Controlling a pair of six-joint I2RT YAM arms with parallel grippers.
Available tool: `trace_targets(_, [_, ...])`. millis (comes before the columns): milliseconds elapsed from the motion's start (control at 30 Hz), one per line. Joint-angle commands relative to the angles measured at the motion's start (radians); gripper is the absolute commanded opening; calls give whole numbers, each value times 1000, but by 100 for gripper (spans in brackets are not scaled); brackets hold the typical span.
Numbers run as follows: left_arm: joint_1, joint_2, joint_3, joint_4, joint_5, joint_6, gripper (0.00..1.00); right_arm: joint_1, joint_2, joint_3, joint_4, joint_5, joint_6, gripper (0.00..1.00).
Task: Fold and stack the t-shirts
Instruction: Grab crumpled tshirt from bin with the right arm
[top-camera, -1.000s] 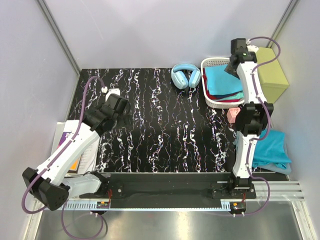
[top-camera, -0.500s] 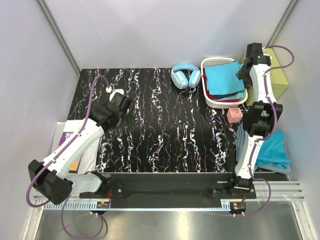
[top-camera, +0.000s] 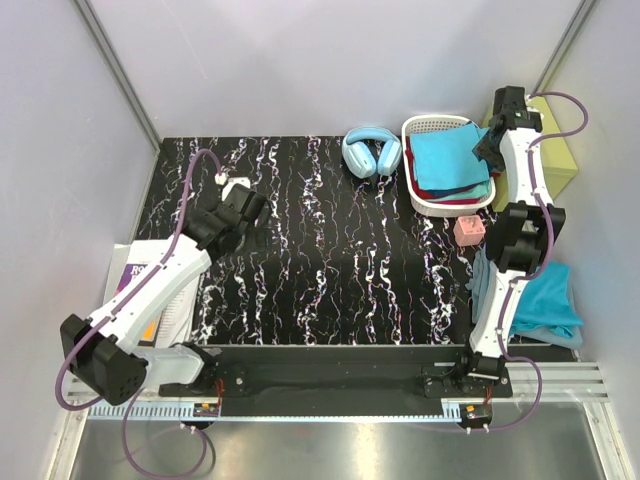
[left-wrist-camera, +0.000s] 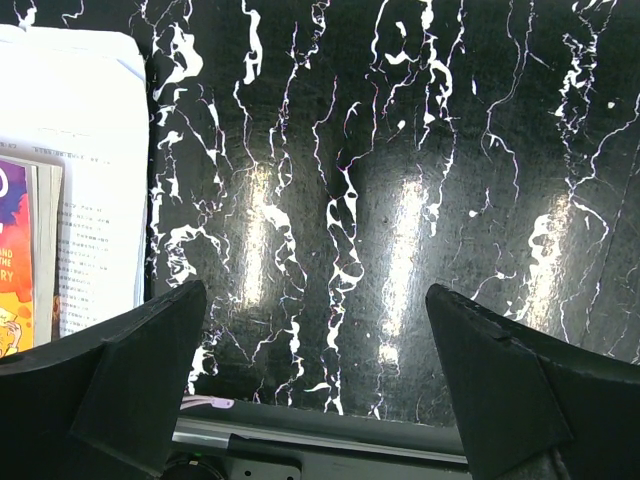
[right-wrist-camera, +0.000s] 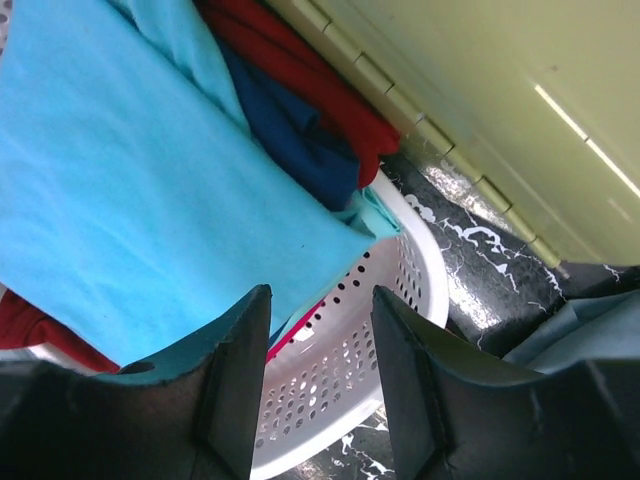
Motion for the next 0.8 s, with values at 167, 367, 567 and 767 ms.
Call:
trace_targets(167, [-4,17,3,29,17,13,99,-42,88,79,7,-30,22,56])
trace_targets(367, [-4,41,12,29,26,8,99,-43,128,98,6,-67,31,56])
trace_targets(567, [-4,60,25,28,35,-2,99,-45,113,79,4,-80,34,50])
trace_targets(767, [-5,68,29,32,40,-12,99,-40,74,62,6,-101,38,45])
